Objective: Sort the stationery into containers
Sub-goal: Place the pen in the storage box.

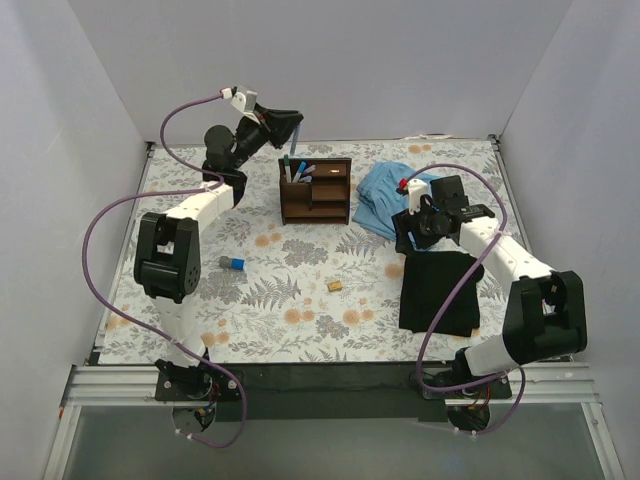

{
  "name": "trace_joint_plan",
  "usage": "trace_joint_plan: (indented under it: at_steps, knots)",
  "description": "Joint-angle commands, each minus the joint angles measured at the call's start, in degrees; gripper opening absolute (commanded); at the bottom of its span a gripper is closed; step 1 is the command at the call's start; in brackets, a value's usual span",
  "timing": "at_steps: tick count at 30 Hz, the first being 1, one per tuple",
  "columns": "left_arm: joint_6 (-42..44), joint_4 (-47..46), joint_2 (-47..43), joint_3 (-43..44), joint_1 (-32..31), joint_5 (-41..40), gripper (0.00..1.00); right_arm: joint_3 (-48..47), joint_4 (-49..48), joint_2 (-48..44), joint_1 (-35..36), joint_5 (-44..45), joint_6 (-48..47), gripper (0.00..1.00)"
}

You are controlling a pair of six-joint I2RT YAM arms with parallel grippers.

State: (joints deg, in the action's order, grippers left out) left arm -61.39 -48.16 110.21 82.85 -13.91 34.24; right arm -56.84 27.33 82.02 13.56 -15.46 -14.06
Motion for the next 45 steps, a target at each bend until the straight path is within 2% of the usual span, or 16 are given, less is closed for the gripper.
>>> trace_joint_plan:
  at_steps: [1,9,19,20,23,26,35,39,40,42,43,45]
  knots:
    - [-0.49,-8.08,2.8,-2.51,1.25,1.44,0.0,-5.38,0.35,2.88,-0.11,0.52,-1.49,0.73]
    - [1.62,-13.18,8.43,-2.25,2.22,5.04,0.0,-8.11,0.18,7.19,0.15,1.4,-2.63,0.73]
    - [2.23,-14.86,11.6,-3.13,2.93,5.22,0.01,-8.73,0.27,8.95,1.2,2.19,-3.07,0.73]
    - [2.06,-14.68,11.6,-3.13,3.01,5.22,0.06,-8.9,0.27,9.3,1.38,2.02,-3.07,0.73]
    - [1.97,-14.07,10.9,-3.39,3.19,5.84,0.28,-9.95,0.35,10.09,1.64,1.93,-3.07,0.73]
    - [2.41,-13.1,9.94,-4.45,3.54,6.36,0.35,-11.27,0.35,10.88,2.17,1.75,-2.99,0.74]
    - [2.94,-12.31,5.37,-6.65,5.03,6.63,0.36,-12.94,0.44,11.5,3.93,1.84,-3.16,0.74]
    - [4.43,-8.19,-3.57,-5.95,6.09,5.4,0.4,-14.7,2.9,10.8,4.8,-0.35,-5.0,0.73]
    - [4.52,-4.7,-5.34,-5.94,6.52,4.7,0.42,-14.88,4.21,10.62,5.07,-1.66,-5.7,0.73]
    - [6.26,-0.55,-9.47,-7.08,8.02,5.13,0.48,-16.01,4.92,10.36,5.77,-2.81,-7.54,0.72]
    - [7.32,4.86,-13.41,-7.7,8.55,6.01,0.71,-16.46,5.62,10.18,6.12,-4.12,-7.82,0.72]
    - [10.83,11.83,-18.08,-10.32,10.22,5.58,0.72,-17.16,5.8,9.92,6.91,-5.19,-8.26,0.72]
